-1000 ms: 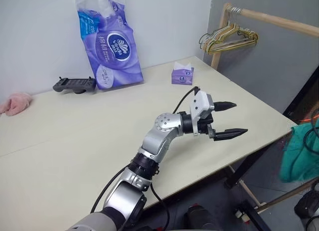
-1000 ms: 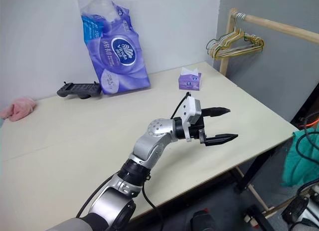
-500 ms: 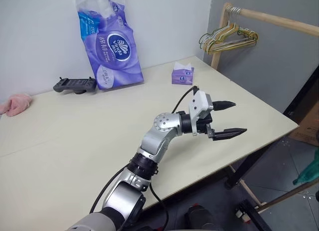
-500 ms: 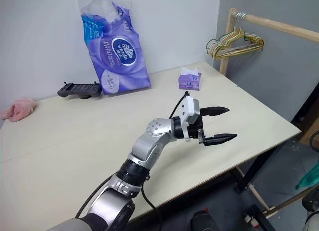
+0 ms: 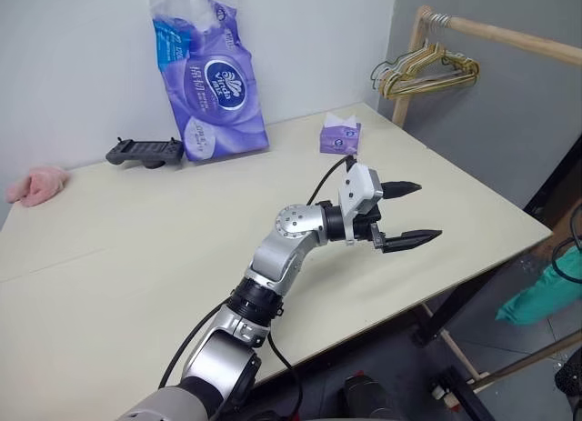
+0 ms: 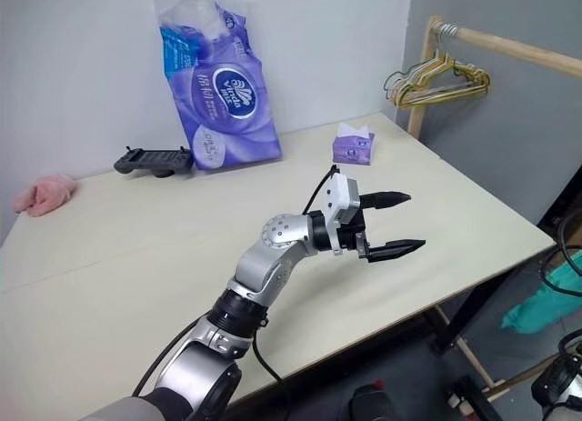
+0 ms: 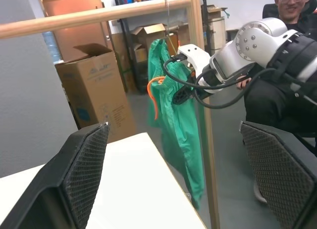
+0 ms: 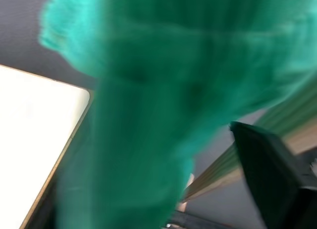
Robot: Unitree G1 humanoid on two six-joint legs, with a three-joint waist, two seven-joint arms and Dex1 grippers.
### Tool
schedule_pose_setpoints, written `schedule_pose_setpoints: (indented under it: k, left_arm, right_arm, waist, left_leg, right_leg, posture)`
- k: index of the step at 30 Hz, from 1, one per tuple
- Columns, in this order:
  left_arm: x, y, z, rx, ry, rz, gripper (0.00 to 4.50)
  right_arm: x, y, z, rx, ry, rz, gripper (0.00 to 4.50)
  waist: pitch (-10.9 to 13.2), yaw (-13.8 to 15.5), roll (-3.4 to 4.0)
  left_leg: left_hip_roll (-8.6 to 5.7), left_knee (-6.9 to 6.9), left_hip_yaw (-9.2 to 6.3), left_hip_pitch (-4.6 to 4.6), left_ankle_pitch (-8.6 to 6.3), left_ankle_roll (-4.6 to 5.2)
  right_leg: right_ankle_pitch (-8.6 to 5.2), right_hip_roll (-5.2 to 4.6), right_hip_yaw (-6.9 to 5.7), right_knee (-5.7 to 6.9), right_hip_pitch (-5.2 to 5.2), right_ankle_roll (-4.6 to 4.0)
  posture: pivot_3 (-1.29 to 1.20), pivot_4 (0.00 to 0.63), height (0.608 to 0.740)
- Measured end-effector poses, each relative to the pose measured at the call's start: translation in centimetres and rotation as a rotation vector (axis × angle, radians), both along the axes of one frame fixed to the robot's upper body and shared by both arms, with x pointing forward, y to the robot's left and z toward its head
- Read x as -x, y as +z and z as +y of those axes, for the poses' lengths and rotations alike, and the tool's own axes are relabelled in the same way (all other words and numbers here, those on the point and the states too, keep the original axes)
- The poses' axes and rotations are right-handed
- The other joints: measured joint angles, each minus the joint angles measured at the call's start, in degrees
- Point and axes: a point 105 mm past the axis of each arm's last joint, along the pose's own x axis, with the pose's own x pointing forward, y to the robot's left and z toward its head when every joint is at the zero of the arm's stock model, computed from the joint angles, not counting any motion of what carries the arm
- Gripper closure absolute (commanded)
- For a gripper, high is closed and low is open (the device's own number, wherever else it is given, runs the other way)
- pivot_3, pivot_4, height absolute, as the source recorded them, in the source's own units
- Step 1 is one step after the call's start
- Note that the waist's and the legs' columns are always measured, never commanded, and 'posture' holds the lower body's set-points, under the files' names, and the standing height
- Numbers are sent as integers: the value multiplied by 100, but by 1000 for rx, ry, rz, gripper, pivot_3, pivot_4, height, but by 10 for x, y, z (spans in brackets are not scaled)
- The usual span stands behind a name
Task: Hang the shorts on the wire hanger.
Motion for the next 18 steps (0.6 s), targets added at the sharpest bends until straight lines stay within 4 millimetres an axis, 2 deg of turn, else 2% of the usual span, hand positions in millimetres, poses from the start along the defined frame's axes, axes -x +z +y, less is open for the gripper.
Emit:
schedule_pose_setpoints:
  k: [4, 5, 6, 9, 10, 11, 15, 18]
  left_arm:
    - [1, 0, 0, 0, -7, -1, 0]
    - [1, 0, 0, 0, -9, -1, 0]
    - [1, 0, 0, 0, -11, -1, 0]
    - [2, 0, -2, 2, -17, -1, 0]
    - [2, -1, 1, -4, -17, 1, 0]
    - [2, -1, 1, -5, -21, 4, 0]
    - [1, -10, 18, -52, -14, 24, 0]
    - [-13, -17, 40, -79, 66, 59, 0]
  right_arm:
    - [15, -1, 17, 27, -68, 6, 23]
    - [17, 1, 22, 25, -79, -3, 23]
    - [22, 5, 36, 22, -95, -27, 23]
    - [25, 11, 51, 28, -98, -45, 23]
    - [28, 18, 69, 26, -109, -76, 23]
    - [27, 20, 79, 28, -97, -87, 23]
    - [22, 20, 127, 32, -24, -145, 23]
    - [23, 22, 137, 51, -21, -154, 23]
  waist:
    - [-3, -2, 6]
    - [-3, -5, 6]
    - [-3, -13, 6]
    - [-3, -17, 6]
    - [-1, -39, 7]
    - [-1, -51, 7]
    - [-8, -189, 25]
    - [23, -202, 21]
  left_leg:
    - [1, 0, 1, -1, -1, -1]
    - [1, -1, 1, 0, -1, -1]
    - [4, -1, -1, -1, -1, -2]
    - [2, 0, 1, -2, -3, -4]
    - [3, 0, 2, -2, -5, -1]
    - [4, -1, -1, -3, -5, -2]
    - [13, -4, -11, -8, -9, -10]
    - [9, 1, -11, -6, -10, -13]
  right_leg:
    - [-1, 1, 4, 4, -4, 2]
    - [-1, 1, 4, 4, -4, 2]
    - [-1, 3, 3, 5, -6, 2]
    - [-2, 2, 2, 3, -7, 7]
    - [-3, 1, 3, 3, -11, 7]
    - [-3, 3, 2, 5, -14, 7]
    - [-6, 7, -3, 11, -26, 8]
    - [-7, 3, -5, 13, -33, 9]
  posture:
    - [-318, 36, 740]
    - [-326, 36, 740]
    - [-330, 37, 740]
    - [-350, 45, 740]
    - [-352, 46, 740]
    - [-351, 50, 740]
    - [-343, 53, 740]
    - [-319, 60, 740]
